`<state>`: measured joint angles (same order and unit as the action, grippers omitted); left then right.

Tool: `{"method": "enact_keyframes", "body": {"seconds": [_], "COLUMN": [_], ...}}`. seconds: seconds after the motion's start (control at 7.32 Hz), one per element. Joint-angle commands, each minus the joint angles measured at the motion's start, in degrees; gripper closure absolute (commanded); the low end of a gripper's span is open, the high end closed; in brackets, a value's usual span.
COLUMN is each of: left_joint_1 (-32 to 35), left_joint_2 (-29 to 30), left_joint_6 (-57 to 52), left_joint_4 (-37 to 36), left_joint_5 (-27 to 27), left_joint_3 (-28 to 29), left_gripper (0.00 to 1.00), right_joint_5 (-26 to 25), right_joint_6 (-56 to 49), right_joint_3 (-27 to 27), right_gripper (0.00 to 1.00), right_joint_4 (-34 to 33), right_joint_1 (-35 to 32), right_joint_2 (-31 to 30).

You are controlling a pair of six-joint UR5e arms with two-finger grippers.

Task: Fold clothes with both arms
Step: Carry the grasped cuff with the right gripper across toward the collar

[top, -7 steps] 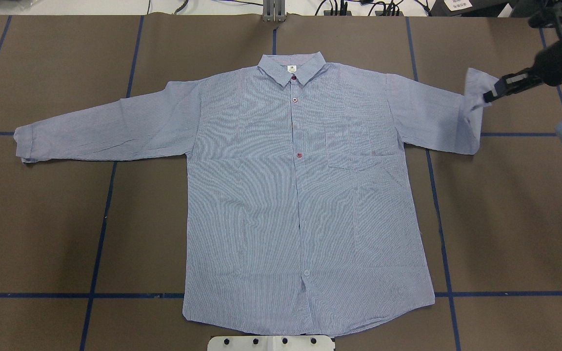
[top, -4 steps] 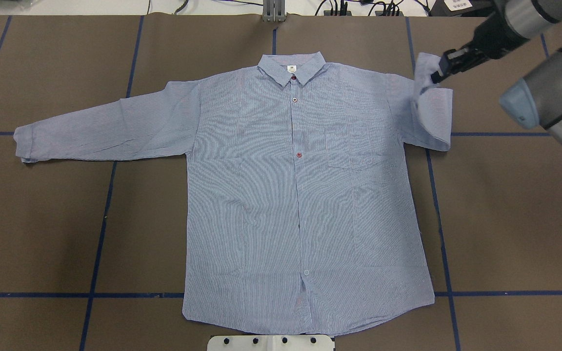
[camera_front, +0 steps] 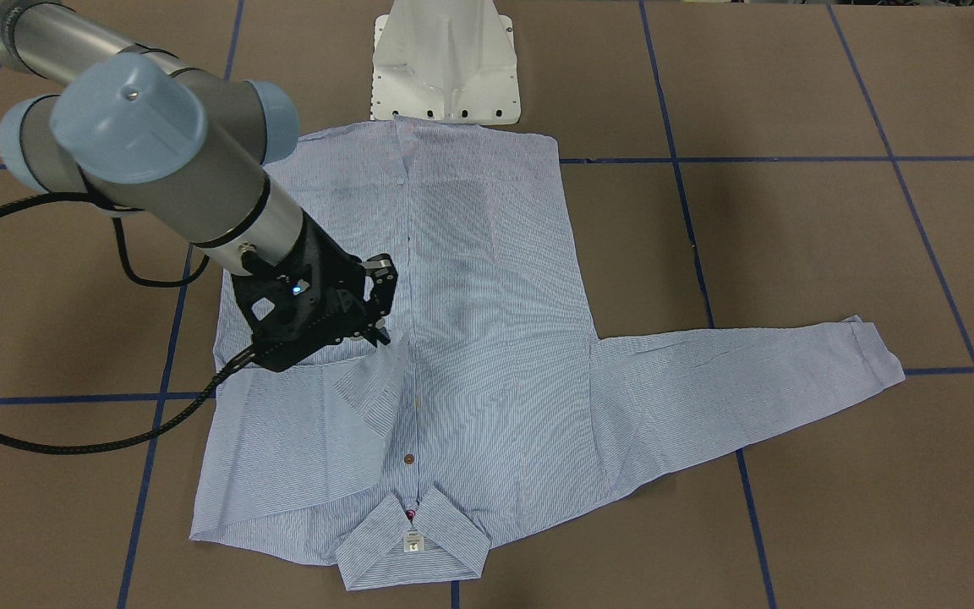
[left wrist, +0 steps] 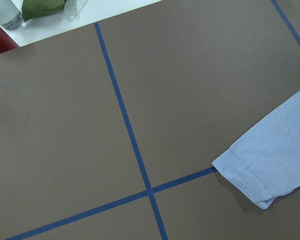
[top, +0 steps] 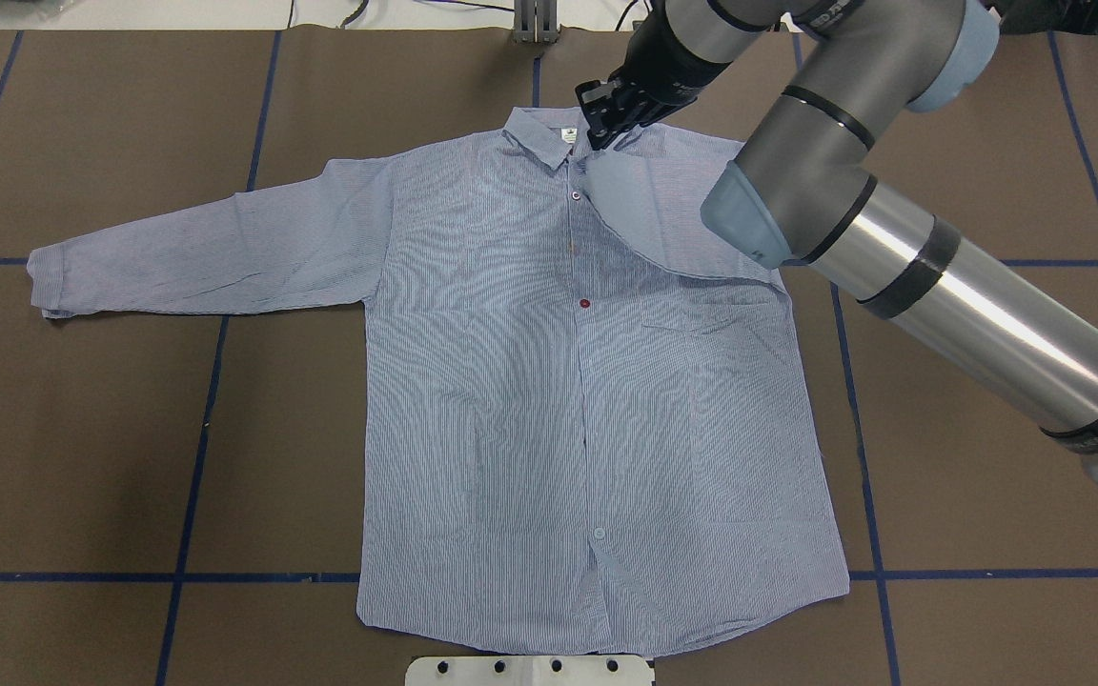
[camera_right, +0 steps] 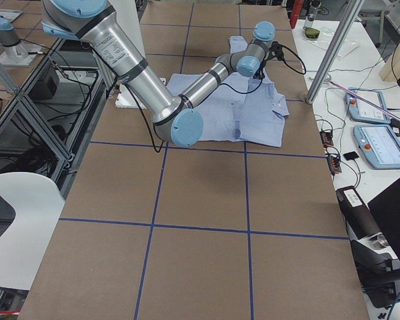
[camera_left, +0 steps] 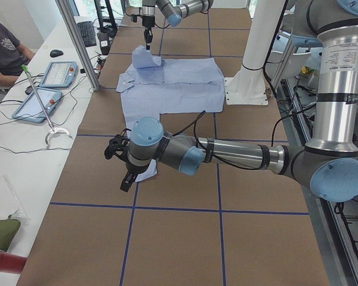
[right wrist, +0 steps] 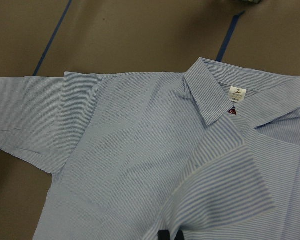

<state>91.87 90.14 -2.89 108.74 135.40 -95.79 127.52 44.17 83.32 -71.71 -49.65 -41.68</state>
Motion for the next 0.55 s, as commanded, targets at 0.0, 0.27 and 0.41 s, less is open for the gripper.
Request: {"method": "enact_keyframes", "body": {"seconds": [0.0, 0.27, 0.41], "left_joint_1": [-0.02, -0.02, -0.02], "left_joint_2": [-0.14, -0.05, -0.05], "left_joint_6": [-0.01, 0.07, 0.07], "left_joint_4": [0.07, -0.02, -0.1], "left_joint_5": [0.04, -0.05, -0.05], "left_joint_3": [0.08, 0.17, 0.08], "left_gripper": [0.0, 0.0, 0.0], "right_joint_5": [-4.54, -10.24, -13.14], "right_joint_6": [0.57, 0.57, 0.66], "right_joint_3": [-7.43, -15.07, -18.77], "right_gripper": [1.0, 1.0, 1.0], "right_joint_4": [0.16, 3.91, 6.64], "right_joint_1": [3.4, 7.35, 9.28], "right_joint_2": [6.14, 10.55, 12.48]}}
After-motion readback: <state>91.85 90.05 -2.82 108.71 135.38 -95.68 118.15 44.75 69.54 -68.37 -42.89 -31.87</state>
